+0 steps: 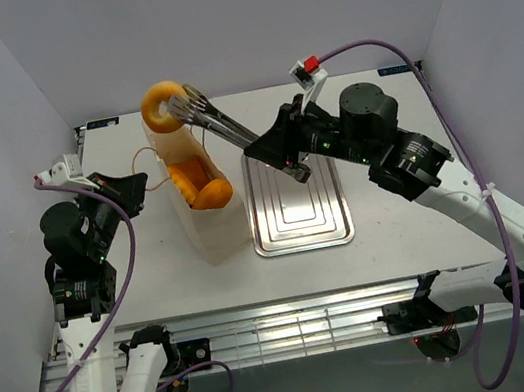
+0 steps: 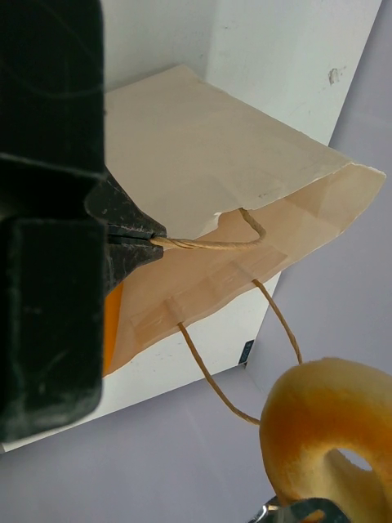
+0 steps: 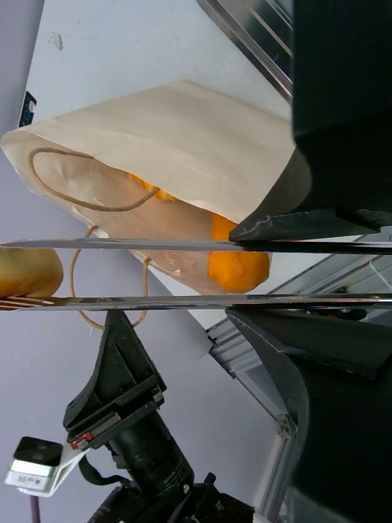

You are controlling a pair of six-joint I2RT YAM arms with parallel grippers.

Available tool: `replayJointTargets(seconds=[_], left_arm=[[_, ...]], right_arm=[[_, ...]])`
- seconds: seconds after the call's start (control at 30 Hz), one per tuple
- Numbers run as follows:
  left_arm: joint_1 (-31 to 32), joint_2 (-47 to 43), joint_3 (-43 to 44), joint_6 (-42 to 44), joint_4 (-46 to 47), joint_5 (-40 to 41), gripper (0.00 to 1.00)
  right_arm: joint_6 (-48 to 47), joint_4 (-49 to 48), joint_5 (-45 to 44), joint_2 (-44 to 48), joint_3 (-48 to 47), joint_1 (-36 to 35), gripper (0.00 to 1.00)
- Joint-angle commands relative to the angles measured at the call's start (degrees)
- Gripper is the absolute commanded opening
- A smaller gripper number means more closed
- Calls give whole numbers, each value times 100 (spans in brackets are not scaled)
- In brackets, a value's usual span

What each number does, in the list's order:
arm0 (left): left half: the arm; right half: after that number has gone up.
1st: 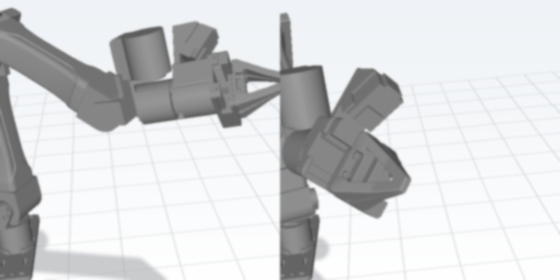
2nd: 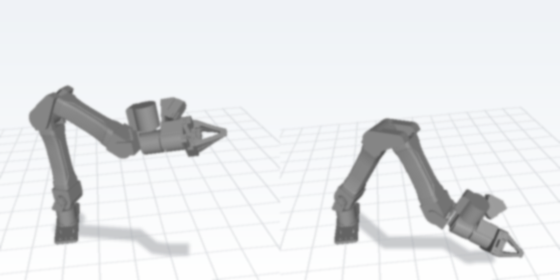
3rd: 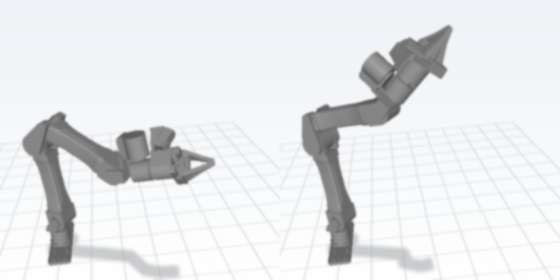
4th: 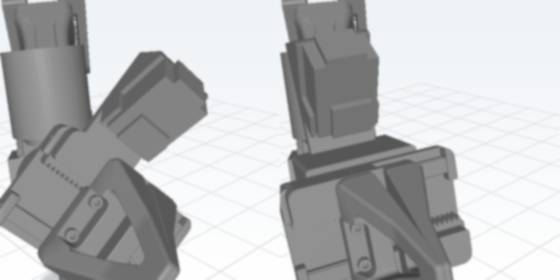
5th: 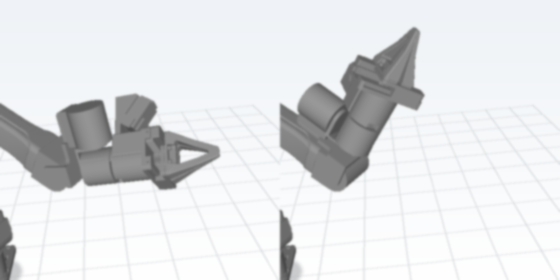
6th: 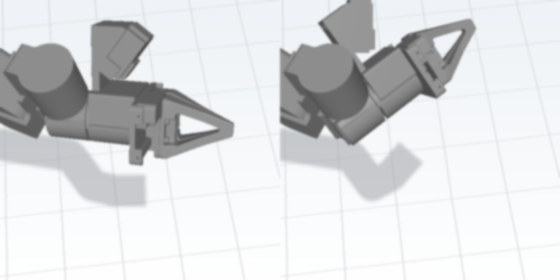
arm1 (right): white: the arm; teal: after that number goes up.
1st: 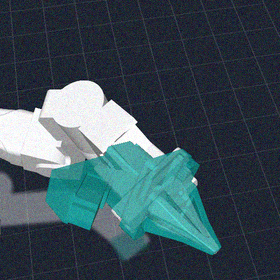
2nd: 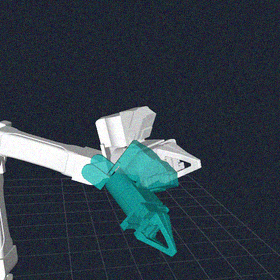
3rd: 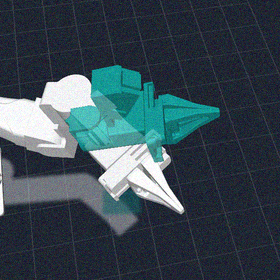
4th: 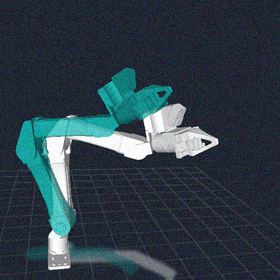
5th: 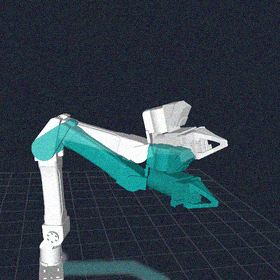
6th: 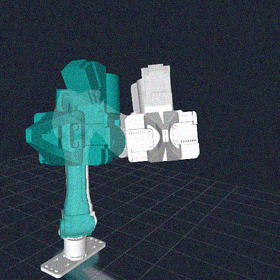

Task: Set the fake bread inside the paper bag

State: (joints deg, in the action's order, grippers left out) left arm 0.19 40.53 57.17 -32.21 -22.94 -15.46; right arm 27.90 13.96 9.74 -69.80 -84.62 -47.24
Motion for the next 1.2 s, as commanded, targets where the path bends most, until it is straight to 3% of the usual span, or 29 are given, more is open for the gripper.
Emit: replayJointTargets(seconds=[0.0,0.43,1.17], left_arm=[[-10,-81,172,13,-149,0,0],[-10,-98,225,21,-202,26,0],[-10,-133,251,74,-264,79,0]], right_arm=[[-408,54,-551,-60,-432,-232,40],[-760,986,-1852,-815,-1285,-962,40],[-795,1259,-2275,-1220,-1610,-1050,48]])
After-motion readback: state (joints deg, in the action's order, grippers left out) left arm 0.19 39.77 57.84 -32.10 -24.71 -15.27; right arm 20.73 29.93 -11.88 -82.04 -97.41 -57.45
